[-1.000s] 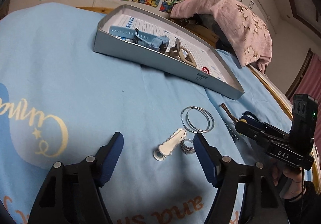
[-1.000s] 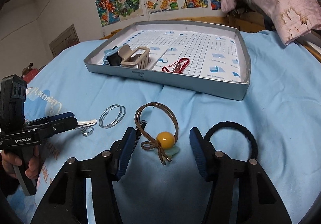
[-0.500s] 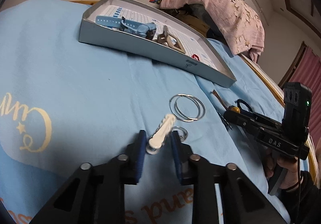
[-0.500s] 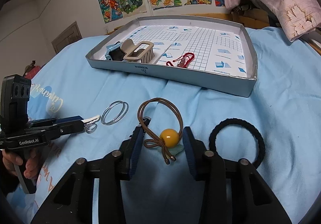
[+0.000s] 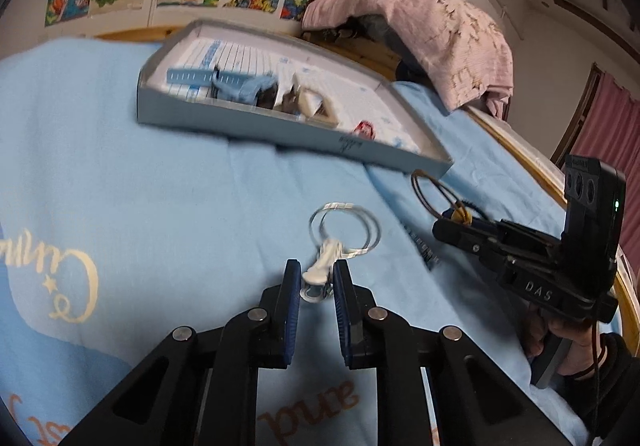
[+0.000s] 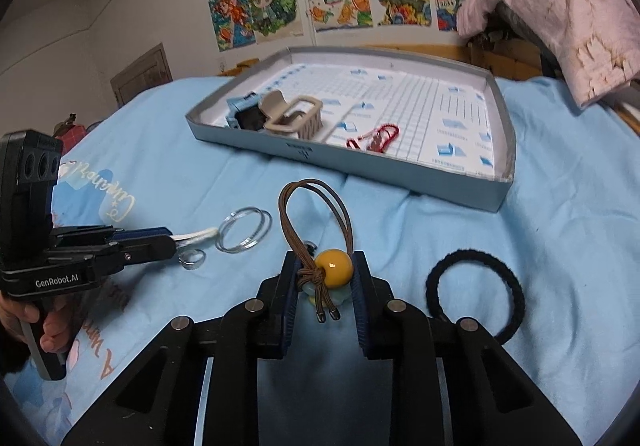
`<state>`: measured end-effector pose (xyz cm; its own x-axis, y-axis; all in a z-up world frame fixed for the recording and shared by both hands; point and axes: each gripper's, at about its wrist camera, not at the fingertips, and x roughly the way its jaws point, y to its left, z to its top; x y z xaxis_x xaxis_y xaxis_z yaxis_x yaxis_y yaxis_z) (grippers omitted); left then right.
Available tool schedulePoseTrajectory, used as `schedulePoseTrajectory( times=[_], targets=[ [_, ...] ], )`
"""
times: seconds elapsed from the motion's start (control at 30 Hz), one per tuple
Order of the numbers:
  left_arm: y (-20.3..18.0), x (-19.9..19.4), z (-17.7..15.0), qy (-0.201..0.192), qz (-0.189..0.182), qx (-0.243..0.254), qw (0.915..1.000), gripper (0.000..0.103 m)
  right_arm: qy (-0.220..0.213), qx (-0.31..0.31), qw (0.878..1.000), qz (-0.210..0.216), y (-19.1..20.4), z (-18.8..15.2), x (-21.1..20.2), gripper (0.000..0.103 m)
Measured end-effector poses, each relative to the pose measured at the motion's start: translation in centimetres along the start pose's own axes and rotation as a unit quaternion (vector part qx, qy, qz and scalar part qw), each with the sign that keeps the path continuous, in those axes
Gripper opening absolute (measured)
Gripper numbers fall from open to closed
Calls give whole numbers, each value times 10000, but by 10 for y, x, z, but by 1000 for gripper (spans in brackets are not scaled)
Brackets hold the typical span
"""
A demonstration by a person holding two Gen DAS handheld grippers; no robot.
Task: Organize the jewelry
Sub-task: 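Grasp the white hair clip with the left tool while the right tool grasps the brown bead hair tie, then lower the white clip and brown hair tie into the grey tray while both tools open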
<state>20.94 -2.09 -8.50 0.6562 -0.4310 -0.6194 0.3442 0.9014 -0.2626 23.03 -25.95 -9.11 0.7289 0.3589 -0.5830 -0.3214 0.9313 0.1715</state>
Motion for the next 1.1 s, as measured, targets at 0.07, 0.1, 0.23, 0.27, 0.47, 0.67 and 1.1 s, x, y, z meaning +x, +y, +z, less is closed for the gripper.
schedulePoseTrajectory(
  times=[0.07, 0.1, 0.23, 0.27, 0.47, 0.67, 1.1],
  targets=[
    [-2, -5, 5, -135, 2, 21, 9999, 15, -115, -25, 9999, 17, 1, 2, -5, 22],
    [-3, -8, 7, -204, 12, 29, 9998, 15, -199, -37, 9998, 27, 1, 4, -9, 22],
    [-3, -13, 18, -407, 36, -15, 9992, 15, -405, -86, 9991, 40, 3, 13, -16, 22],
    [-3, -15, 22, -479, 58, -6, 9988, 15, -436, -128, 9990, 30, 4, 16, -16, 22],
    [8, -21, 56, -1068, 237, -177, 9938, 15, -678, -70, 9976, -82, 0, 44, -10, 22],
    [33, -10, 89, -1538, 644, -546, 9845, 15, -731, 157, 9971, -164, -7, 71, 22, 22],
    [53, 38, 95, -1316, 1216, -672, 9815, 15, -319, 190, 9986, -364, 4, 83, 80, 22]
  ],
)
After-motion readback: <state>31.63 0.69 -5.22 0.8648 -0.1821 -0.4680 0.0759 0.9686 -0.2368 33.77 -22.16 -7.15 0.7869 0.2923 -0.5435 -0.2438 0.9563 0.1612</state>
